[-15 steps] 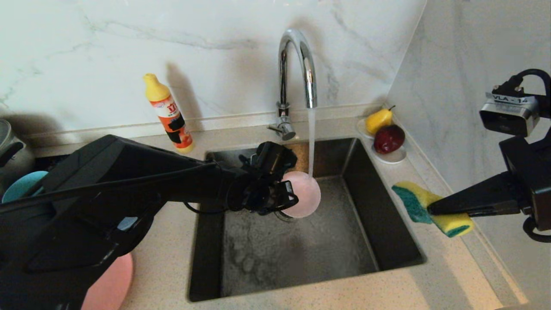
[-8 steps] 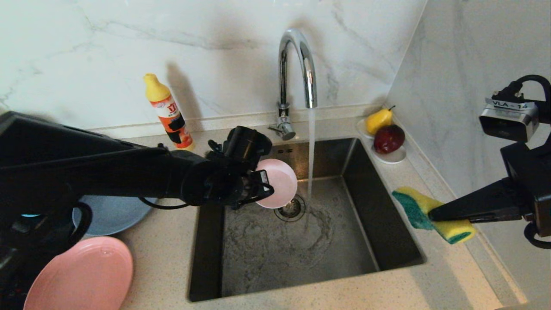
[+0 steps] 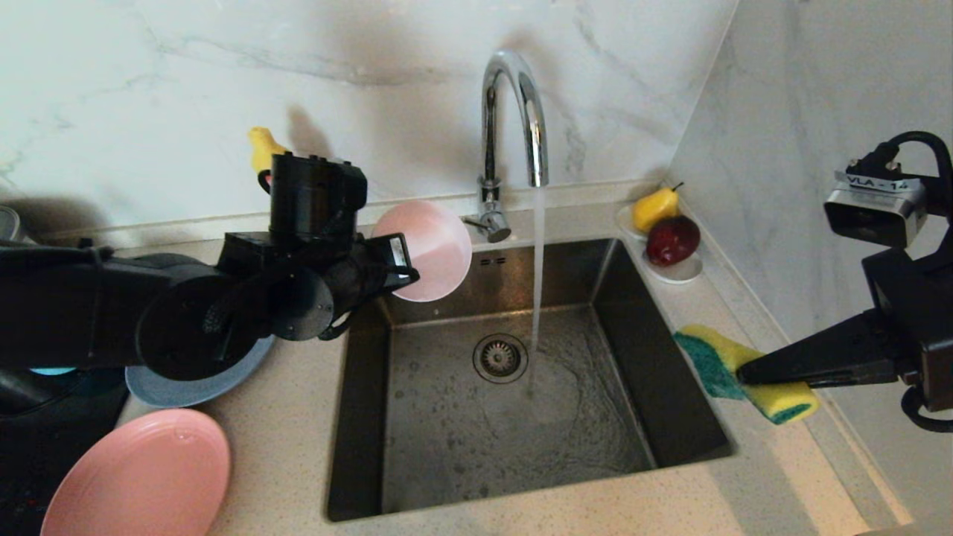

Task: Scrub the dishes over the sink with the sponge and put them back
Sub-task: Rinse the bowl

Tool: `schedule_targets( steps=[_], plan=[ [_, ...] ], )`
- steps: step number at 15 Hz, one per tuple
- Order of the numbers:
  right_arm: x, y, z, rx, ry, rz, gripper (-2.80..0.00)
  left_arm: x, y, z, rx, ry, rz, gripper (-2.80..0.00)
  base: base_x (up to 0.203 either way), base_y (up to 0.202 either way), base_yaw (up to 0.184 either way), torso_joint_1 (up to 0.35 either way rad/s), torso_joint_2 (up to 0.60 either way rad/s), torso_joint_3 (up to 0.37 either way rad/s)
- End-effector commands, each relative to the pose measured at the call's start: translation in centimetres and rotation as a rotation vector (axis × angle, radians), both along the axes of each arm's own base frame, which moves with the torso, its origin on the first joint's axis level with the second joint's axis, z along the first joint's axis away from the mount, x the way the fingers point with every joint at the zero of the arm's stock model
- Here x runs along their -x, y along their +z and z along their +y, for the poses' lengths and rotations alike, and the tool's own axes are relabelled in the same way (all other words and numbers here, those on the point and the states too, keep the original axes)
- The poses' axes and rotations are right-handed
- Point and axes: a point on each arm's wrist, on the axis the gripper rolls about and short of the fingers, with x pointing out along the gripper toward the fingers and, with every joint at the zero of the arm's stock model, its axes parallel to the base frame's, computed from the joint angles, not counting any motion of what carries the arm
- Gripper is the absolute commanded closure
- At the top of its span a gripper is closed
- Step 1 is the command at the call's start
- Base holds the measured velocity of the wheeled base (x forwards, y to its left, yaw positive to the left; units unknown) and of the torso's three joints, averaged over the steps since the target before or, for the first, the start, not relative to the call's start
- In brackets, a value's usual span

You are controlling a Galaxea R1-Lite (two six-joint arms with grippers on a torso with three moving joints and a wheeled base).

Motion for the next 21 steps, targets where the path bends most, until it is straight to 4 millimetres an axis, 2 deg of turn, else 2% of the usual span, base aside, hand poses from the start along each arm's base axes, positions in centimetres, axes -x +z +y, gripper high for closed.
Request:
schedule_targets(
  steps=[1,7,11,15,17,21],
  plan=[
    [-0.1,-0.2,0.1,0.001,0.002,0.014,0.00,1.2,2.5,0.8,0.065,-0.011,-0.175,0.00,0.000,0.000,0.000,0.000,0.00,0.000],
    [-0.7,-0.7,0.2,-0.004,0.009,0.031,0.00,2.2,5.4,1.2,0.109,-0.097,-0.364,0.00,0.000,0.000,0.000,0.000,0.00,0.000],
    [-1.3,-0.8,0.5,-0.028,0.008,-0.016,0.00,2.8,6.5,1.6,0.116,-0.121,-0.438,0.00,0.000,0.000,0.000,0.000,0.00,0.000],
    [-1.5,-0.9,0.6,-0.029,0.010,-0.013,0.00,4.9,8.4,2.6,0.140,-0.189,-0.503,0.00,0.000,0.000,0.000,0.000,0.00,0.000],
    [-1.5,-0.8,0.6,-0.031,0.011,-0.015,0.00,6.0,8.5,3.2,0.139,-0.239,-0.509,0.00,0.000,0.000,0.000,0.000,0.00,0.000],
    [-1.1,-0.6,0.4,-0.033,0.011,-0.020,0.00,6.7,8.4,3.5,0.131,-0.261,-0.512,0.00,0.000,0.000,0.000,0.000,0.00,0.000]
  ],
)
